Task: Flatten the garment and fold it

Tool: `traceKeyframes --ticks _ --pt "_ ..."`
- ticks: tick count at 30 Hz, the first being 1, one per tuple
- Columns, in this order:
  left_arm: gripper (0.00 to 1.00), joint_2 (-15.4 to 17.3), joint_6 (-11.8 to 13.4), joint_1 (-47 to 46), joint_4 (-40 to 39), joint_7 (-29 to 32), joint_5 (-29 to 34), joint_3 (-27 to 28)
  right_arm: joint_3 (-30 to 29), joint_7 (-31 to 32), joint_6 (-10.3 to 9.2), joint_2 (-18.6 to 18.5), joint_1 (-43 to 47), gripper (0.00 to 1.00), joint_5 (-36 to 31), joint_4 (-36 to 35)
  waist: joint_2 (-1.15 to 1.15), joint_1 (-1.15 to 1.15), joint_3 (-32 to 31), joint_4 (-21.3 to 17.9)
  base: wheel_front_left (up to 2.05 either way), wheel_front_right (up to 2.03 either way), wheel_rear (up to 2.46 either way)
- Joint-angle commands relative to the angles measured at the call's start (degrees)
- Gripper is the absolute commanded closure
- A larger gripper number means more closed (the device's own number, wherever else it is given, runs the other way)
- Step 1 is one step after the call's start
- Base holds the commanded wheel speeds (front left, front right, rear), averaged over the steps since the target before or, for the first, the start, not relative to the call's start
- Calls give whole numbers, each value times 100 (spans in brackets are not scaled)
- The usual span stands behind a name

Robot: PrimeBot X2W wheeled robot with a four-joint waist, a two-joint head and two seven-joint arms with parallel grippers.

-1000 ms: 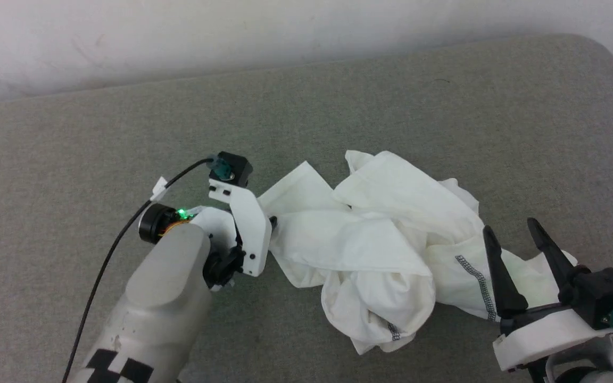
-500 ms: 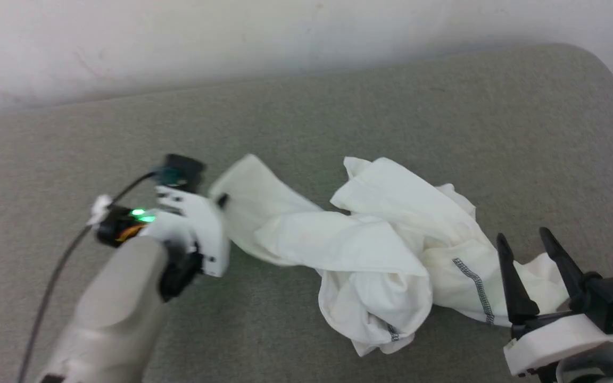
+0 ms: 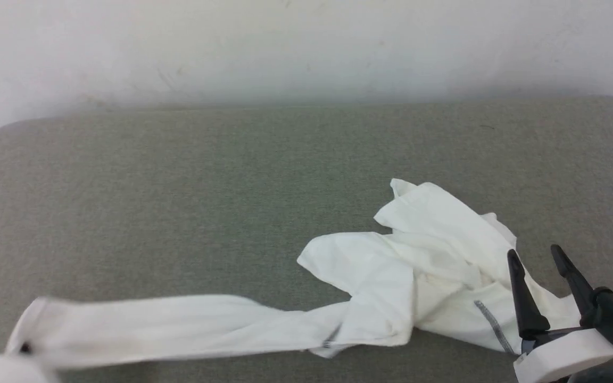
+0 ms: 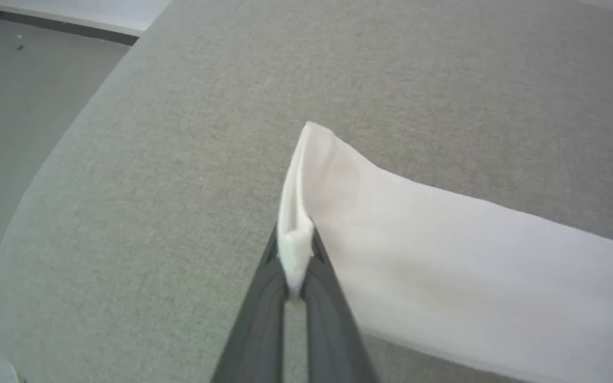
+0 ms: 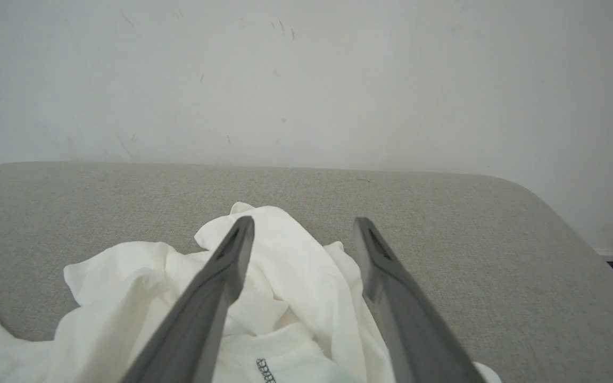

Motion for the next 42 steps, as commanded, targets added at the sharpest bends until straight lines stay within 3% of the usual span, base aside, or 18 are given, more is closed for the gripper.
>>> traceKeyframes --ticks 1,5,8,10,11,19,23,26,34,38,42 --pt "100 48 104 238 -71 -82 -73 179 -14 8 -5 13 60 0 20 -38 -1 1 -77 104 0 0 0" --pt "100 21 284 815 -54 -332 -249 642 -17 39 -5 13 73 0 9 -50 -1 1 -102 126 0 0 0" --pt "100 -58 207 932 64 -507 -310 691 -10 64 -5 13 65 0 -6 -56 -1 1 -120 114 0 0 0" --pt "62 -217 58 856 59 -647 -401 626 -11 79 -5 13 62 0 -7 -59 -1 1 -149 106 0 0 0" --pt "0 -281 -10 799 49 -731 -405 571 -16 87 -5 13 63 0 -7 -58 -1 1 -169 105 0 0 0" --pt "0 -710 -312 241 -310 -1843 132 5 -48 160 -5 13 102 0 -15 -80 -1 1 -357 109 0 0 0" --pt "0 -796 -438 -13 -574 -1969 470 -473 -32 183 -5 13 119 0 -5 -116 -1 1 -404 111 0 0 0" --pt "0 -745 -777 -338 -611 -1627 609 -993 -25 200 -5 13 134 0 10 -146 -1 1 -395 130 0 0 0" --pt "0 -787 -2030 -1570 25 109 707 -2534 106 188 -5 13 -11 0 7 -152 -1 1 -165 30 0 0 0" --pt "0 -1004 -2432 -2051 525 598 708 -3021 162 160 -5 13 -96 0 33 -73 -1 1 -21 -127 0 0 0" --pt "0 -1178 -2638 -2361 995 937 659 -3431 186 127 -5 13 -145 0 63 24 -1 1 44 -284 0 0 0"
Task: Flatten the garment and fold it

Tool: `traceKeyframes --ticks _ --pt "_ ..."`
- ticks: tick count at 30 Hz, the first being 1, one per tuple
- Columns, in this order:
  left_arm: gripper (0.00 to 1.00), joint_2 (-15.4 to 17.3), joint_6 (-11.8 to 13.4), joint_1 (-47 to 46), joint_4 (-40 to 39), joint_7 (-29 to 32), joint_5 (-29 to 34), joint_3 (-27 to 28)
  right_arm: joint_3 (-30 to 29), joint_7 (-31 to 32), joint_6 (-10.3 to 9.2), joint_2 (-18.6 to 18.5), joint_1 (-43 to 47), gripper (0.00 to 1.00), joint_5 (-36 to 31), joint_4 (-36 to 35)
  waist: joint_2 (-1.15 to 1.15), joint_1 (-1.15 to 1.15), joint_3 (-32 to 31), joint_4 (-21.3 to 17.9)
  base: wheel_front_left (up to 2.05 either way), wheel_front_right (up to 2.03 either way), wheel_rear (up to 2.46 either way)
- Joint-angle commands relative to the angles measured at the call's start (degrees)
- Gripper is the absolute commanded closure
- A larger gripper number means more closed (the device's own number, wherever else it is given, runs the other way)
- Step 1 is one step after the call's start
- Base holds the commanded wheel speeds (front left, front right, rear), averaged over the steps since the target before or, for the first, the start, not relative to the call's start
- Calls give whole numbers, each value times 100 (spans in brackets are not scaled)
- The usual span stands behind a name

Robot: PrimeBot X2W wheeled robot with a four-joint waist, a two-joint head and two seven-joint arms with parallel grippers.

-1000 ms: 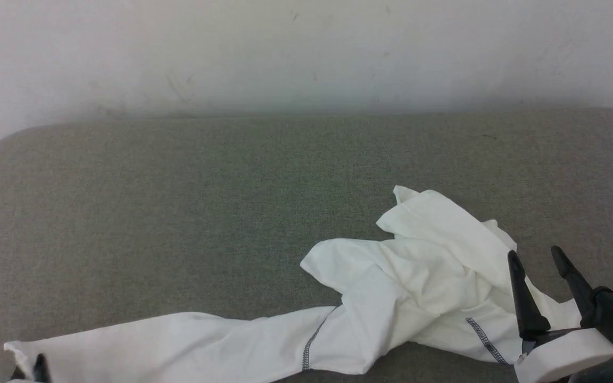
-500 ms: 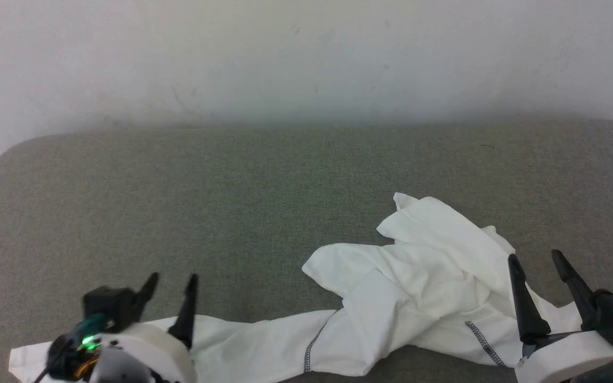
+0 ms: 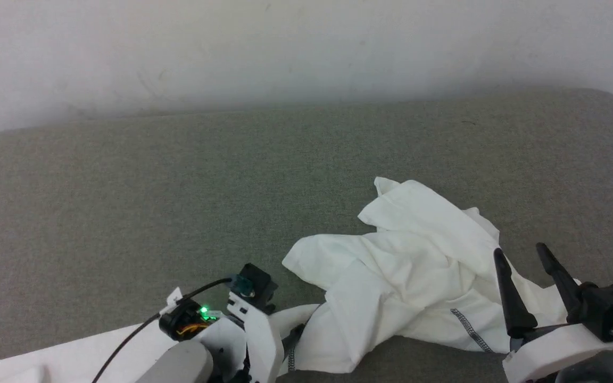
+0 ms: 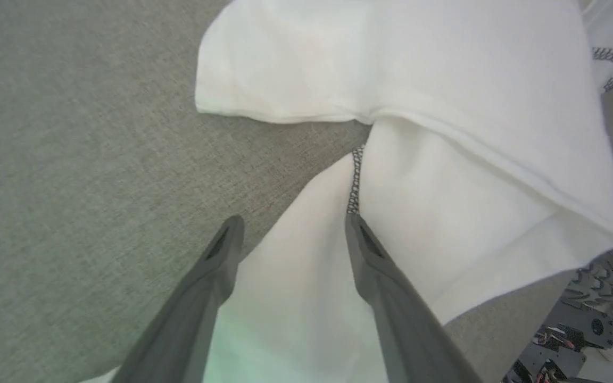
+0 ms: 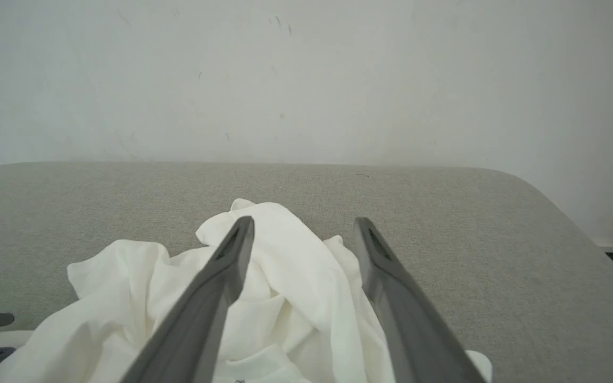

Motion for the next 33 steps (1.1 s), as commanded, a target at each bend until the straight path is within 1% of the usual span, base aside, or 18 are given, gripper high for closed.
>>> traceKeyframes --ticks 1,3,4,5,6,8,10,12,16,18,20,22,25,26,27,28,29,33 --pt "0 -21 -61 -160 207 89 8 -135 6 -36 -5 14 -80 0 25 37 0 -1 91 -155 0 0 0" --pt "0 -48 -87 -235 489 211 -13 -241 25 -53 -5 14 -102 0 44 83 0 -1 90 -224 0 0 0" --pt "55 -51 -93 -262 622 281 -13 -283 28 -61 -5 14 -107 0 54 106 0 -1 83 -249 0 0 0" --pt "99 -64 -98 -286 722 321 -30 -306 22 -72 -5 14 -108 0 63 125 0 -1 75 -267 0 0 0" --pt "100 -69 -100 -311 786 309 -46 -298 13 -82 -5 14 -106 0 72 143 0 -1 61 -282 0 0 0" --pt "100 -56 -32 -388 787 76 -33 -178 -16 -94 -5 14 -92 0 81 168 0 -1 36 -290 0 0 0" --pt "100 20 124 -462 704 -229 -6 30 -48 -106 -5 14 -75 0 89 184 0 -1 5 -277 0 0 0" --pt "100 133 336 -532 545 -560 -9 326 -84 -117 -5 14 -58 0 101 193 0 -1 -24 -238 0 0 0" --pt "100 423 871 -625 267 -1126 -77 1053 -98 -130 -5 14 -40 0 146 180 0 -1 -20 -134 0 0 0" --pt "100 519 1084 -646 316 -1279 -212 1405 -87 -129 -5 14 -56 0 151 172 0 -1 18 -83 0 0 0" --pt "100 553 1234 -649 551 -1321 -376 1664 -63 -123 -5 14 -89 0 145 169 0 -1 68 -53 0 0 0" --pt "100 548 1258 -650 963 -1294 -587 1849 -21 -110 -5 14 -141 0 133 173 0 -1 123 -66 0 0 0" --pt "100 474 1142 -666 1492 -1389 -749 1922 37 -109 -5 14 -208 0 122 201 0 -1 149 -125 0 0 0" --pt "95 415 1123 -658 1584 -1456 -776 1924 24 -113 -5 14 -211 0 113 207 0 -1 143 -136 0 0 0" --pt "60 369 1106 -648 1654 -1524 -793 1923 4 -114 -5 14 -204 0 107 212 0 -1 137 -141 0 0 0" --pt "5 317 1088 -639 1696 -1626 -821 1942 -15 -113 -5 14 -192 0 105 216 0 -1 131 -142 0 0 0" --pt "0 281 1068 -629 1713 -1761 -832 1963 -24 -113 -5 14 -181 0 105 219 0 -1 123 -146 0 0 0" --pt "0 197 1015 -642 1587 -2287 -770 1991 -62 -108 -5 14 -133 0 127 236 0 -1 51 -114 0 0 0"
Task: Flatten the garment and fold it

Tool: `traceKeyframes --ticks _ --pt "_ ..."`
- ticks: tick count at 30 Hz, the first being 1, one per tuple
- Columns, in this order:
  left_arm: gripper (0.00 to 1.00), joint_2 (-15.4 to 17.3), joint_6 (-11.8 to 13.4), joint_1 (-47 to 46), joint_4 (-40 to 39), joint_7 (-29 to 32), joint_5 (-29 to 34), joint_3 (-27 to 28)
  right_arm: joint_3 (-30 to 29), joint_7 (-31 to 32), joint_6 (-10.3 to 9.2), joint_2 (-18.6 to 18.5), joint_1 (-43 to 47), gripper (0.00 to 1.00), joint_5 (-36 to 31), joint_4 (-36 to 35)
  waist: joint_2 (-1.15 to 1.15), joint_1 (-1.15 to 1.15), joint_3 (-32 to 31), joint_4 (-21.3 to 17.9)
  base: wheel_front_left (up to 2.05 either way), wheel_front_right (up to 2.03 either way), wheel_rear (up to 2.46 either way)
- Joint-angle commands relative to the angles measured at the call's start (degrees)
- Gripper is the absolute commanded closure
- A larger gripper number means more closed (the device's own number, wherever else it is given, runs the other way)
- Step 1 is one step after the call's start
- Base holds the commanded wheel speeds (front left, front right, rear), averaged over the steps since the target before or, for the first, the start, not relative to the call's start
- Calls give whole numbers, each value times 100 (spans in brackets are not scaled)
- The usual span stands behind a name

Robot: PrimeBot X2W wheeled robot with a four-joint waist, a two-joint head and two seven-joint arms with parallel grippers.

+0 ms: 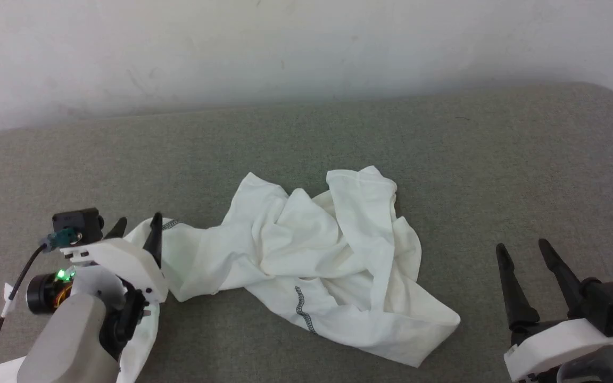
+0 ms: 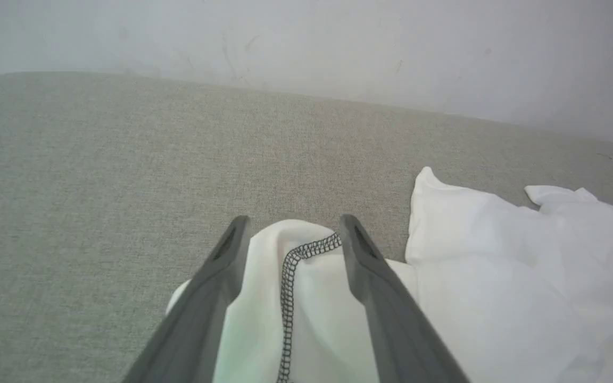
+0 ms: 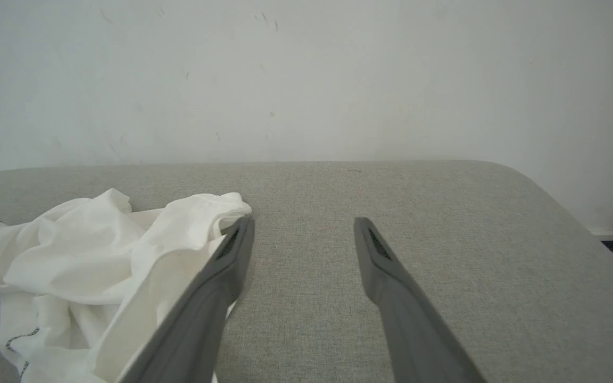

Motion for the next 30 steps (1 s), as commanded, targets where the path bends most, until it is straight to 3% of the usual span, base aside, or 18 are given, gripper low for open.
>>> traceKeyframes --ticks 1,5,10,20,30 --pt "0 -52 -83 -61 -151 -168 29 12 -29 3 -5 13 26 0 21 16 -1 0 -60 44 0 0 0" --pt "0 -96 -210 -184 -429 -93 16 -90 -20 15 -5 13 31 0 11 -7 -1 0 -104 82 0 0 0" --pt "0 -165 -556 -853 -573 687 -33 -449 55 41 -5 13 -29 0 -5 -92 -1 0 89 128 0 0 0" --pt "0 -294 -1093 -2386 1075 2398 -276 -985 329 -87 -5 13 -521 0 13 -49 -1 0 859 -541 0 0 0" --pt "0 -412 -1238 -2912 2242 2890 -424 -1427 434 -306 -5 13 -732 0 141 287 -1 0 1162 -906 0 0 0"
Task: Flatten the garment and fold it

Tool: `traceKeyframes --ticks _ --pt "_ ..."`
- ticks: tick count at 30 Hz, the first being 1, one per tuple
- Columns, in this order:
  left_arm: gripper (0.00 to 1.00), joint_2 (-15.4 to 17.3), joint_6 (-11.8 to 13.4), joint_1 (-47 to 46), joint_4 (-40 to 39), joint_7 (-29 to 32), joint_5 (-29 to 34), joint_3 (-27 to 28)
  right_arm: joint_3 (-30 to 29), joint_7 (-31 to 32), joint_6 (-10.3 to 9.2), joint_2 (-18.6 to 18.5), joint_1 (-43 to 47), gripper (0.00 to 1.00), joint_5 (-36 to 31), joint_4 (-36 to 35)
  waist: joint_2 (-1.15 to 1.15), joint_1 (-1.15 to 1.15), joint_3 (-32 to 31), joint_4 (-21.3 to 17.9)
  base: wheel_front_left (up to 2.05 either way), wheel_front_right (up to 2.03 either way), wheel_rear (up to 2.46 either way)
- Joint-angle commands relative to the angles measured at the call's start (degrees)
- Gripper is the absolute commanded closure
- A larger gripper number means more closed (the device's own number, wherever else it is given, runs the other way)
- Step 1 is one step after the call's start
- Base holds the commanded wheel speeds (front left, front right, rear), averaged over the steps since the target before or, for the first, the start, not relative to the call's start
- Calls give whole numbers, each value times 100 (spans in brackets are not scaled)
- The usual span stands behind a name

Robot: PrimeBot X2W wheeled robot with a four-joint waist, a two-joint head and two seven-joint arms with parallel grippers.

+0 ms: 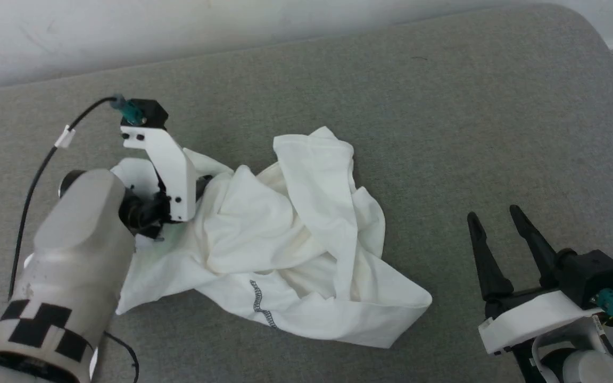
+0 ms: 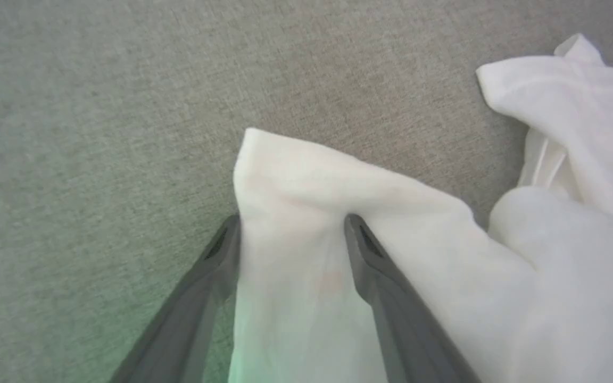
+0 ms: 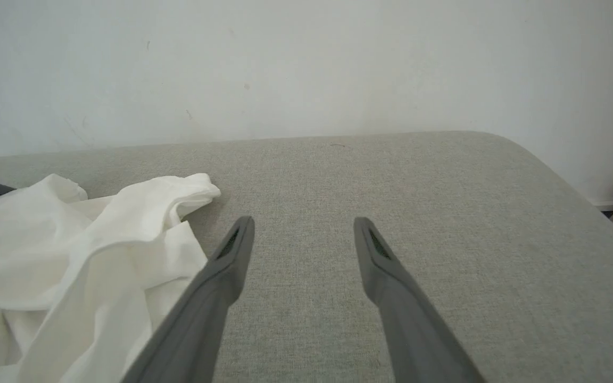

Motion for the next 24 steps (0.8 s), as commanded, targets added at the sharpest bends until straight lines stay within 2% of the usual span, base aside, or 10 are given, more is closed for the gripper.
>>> traceKeyframes --ticks 1,3,4,5,6,9,14,20,23,24 --pt "0 -37 -37 -39 172 141 -71 -86 13 -48 -5 11 -102 0 46 40 0 -1 179 -186 0 0 0" --pt "0 -52 -41 -65 384 352 -104 -187 14 -65 -5 11 -136 0 56 87 0 -1 176 -193 0 0 0" --pt "31 -71 -42 -77 452 466 -141 -238 5 -71 -5 11 -151 0 56 107 0 -1 164 -185 0 0 0" --pt "83 -88 -43 -92 488 553 -180 -284 -7 -76 -5 11 -160 0 54 124 0 -1 145 -168 0 0 0" --pt "100 -98 -43 -107 481 605 -210 -346 -18 -80 -5 11 -164 0 46 139 0 -1 118 -144 0 0 0" --pt "100 -27 -44 -199 267 353 -214 -530 -61 -83 -5 11 -157 0 28 163 0 -1 20 -40 0 0 0" --pt "100 219 -45 -354 -359 -494 -179 -740 -148 -44 -5 11 -50 0 -9 184 0 -1 -334 238 0 0 0" --pt "100 771 -45 -300 -1618 -836 -25 -1118 -331 53 -5 11 220 0 -59 136 0 -1 -876 799 0 0 0" --pt "100 1138 -30 163 -2485 -773 -237 -1075 -382 76 -5 11 359 0 -22 111 0 -1 -1124 1025 0 0 0" --pt "100 1284 46 394 -2816 -745 -320 -1029 -421 78 -5 11 407 0 -22 108 0 -1 -1202 1096 0 0 0"
